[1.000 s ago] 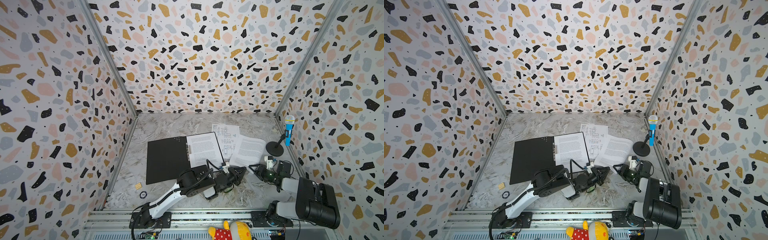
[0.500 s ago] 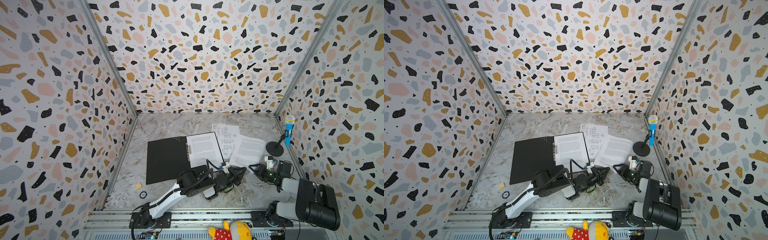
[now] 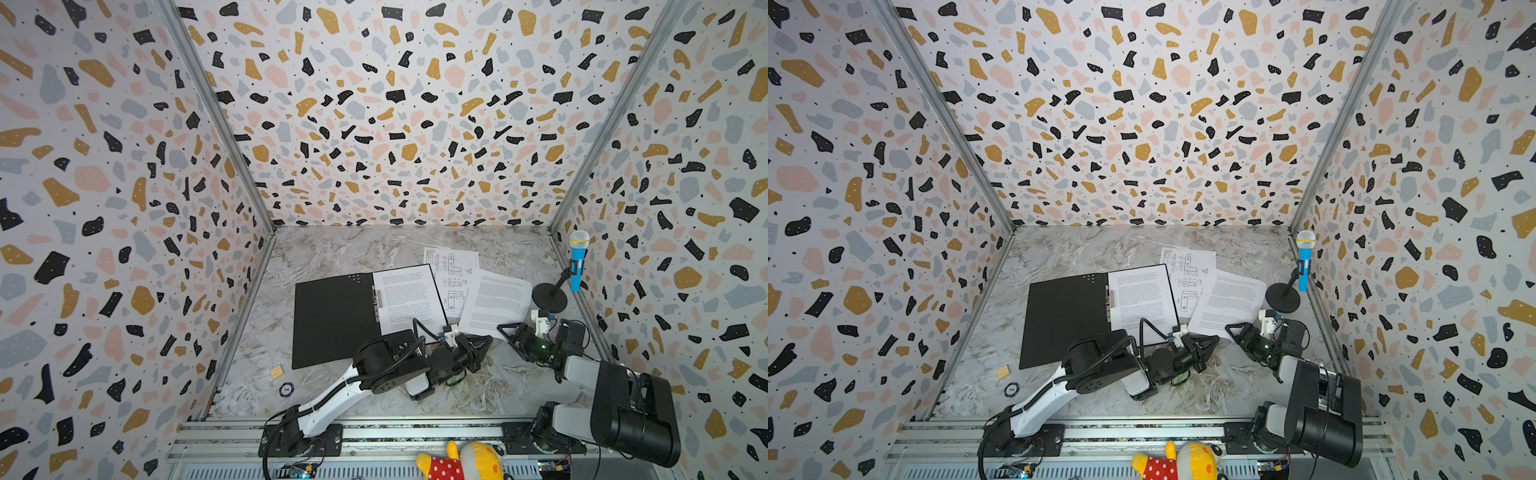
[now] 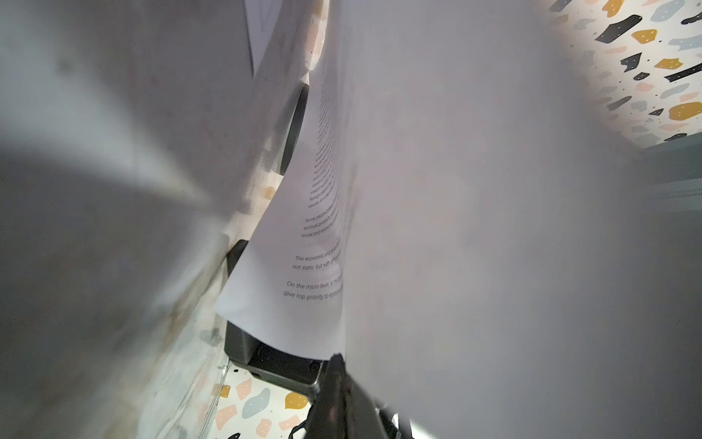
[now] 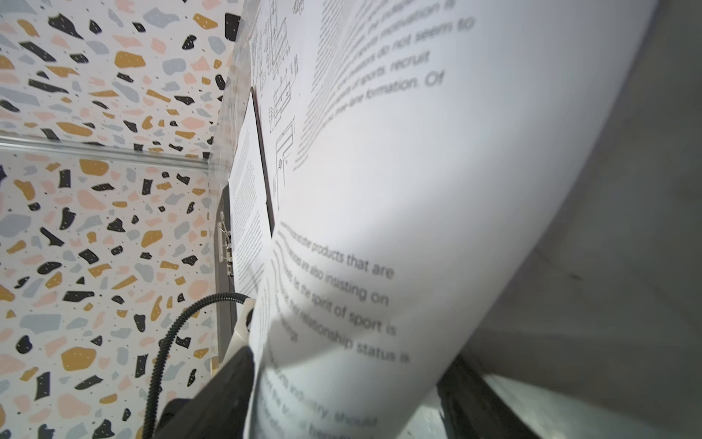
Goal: Put the files into the folder
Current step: 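Hold the sheet with the left gripper while the right gripper shifts back slightly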
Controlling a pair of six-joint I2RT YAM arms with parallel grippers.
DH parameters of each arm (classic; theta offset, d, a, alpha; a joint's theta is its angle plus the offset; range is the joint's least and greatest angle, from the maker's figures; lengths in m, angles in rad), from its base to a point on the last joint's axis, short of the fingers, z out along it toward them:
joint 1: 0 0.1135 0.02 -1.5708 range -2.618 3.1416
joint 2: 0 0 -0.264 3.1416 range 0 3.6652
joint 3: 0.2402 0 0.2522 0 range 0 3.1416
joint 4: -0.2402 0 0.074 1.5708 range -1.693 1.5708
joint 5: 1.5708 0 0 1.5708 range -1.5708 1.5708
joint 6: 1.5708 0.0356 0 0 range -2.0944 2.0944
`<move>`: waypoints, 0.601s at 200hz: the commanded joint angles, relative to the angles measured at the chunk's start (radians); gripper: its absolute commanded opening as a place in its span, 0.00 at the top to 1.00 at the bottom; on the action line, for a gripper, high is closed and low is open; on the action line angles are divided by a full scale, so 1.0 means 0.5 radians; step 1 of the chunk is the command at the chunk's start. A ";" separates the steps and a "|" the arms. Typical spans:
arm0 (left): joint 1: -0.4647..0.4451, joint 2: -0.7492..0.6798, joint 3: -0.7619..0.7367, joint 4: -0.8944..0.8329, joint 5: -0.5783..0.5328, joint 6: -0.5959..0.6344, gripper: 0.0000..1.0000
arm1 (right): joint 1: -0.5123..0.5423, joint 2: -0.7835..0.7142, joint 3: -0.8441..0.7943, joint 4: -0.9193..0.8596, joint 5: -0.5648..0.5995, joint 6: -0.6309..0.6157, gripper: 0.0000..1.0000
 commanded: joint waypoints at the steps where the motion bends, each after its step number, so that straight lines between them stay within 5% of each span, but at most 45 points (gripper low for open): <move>1: -0.002 0.154 -0.131 -0.003 0.005 -0.109 1.00 | -0.034 -0.031 0.027 -0.058 -0.012 0.019 0.19; 73: 0.004 0.175 -0.058 -0.004 0.008 -0.137 1.00 | -0.124 -0.005 0.005 -0.060 -0.058 0.003 0.23; 120: 0.008 0.168 -0.036 -0.055 0.017 -0.119 0.66 | -0.127 0.050 0.018 -0.057 -0.064 -0.029 0.33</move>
